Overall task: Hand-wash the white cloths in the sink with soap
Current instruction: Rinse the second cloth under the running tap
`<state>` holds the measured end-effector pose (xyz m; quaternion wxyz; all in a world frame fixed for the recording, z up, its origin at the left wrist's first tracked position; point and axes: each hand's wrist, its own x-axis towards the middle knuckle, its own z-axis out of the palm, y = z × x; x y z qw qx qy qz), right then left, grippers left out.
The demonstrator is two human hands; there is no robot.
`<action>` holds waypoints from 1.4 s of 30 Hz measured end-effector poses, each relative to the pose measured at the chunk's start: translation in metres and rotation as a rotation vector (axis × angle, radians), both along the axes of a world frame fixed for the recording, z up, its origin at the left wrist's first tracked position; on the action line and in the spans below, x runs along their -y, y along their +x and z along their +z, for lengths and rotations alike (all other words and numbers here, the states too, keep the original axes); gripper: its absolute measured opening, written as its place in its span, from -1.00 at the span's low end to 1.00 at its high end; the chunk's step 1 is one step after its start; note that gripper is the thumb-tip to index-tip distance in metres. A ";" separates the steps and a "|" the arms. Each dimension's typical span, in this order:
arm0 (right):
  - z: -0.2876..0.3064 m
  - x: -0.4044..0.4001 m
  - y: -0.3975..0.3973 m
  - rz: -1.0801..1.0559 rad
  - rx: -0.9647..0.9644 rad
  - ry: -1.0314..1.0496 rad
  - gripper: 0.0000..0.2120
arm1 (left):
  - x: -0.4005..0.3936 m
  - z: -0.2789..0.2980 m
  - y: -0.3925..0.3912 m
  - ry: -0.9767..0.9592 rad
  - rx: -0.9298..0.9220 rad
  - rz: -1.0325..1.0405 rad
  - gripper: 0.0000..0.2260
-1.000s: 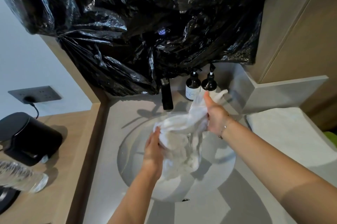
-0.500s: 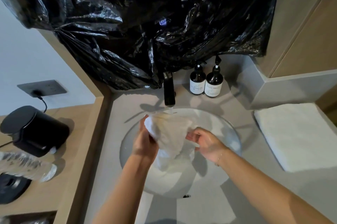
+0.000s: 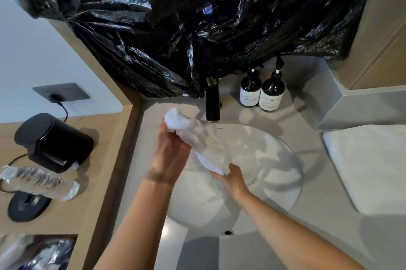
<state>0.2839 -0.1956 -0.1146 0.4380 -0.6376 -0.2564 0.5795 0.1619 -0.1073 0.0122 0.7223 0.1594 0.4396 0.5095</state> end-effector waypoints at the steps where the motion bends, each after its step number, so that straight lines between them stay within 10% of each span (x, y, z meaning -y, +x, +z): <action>1: 0.004 0.000 0.013 -0.018 -0.043 -0.004 -0.84 | -0.001 -0.002 -0.008 -0.009 0.004 -0.026 -0.70; 8: 0.062 0.003 0.087 0.138 -0.165 0.189 -0.56 | 0.003 -0.042 -0.031 -0.179 0.045 -0.007 -0.79; 17: 0.165 -0.022 0.077 0.187 -0.109 0.404 -0.72 | 0.032 -0.052 -0.031 -0.209 -0.571 -0.395 -0.85; 22: 0.203 -0.031 0.060 0.373 -0.016 0.387 -0.71 | 0.036 -0.022 -0.031 0.341 -0.848 -0.616 -0.09; 25: 0.218 -0.033 0.048 0.468 0.070 0.400 -0.74 | 0.035 -0.005 -0.013 0.664 -0.810 -0.753 -0.26; 31: 0.237 -0.030 0.063 0.427 0.171 0.404 -0.82 | 0.016 0.005 -0.015 0.638 -0.952 -0.673 -0.66; 42: 0.162 -0.015 0.116 0.422 0.398 0.213 -0.76 | -0.016 0.074 -0.036 0.683 -0.840 -0.689 -0.57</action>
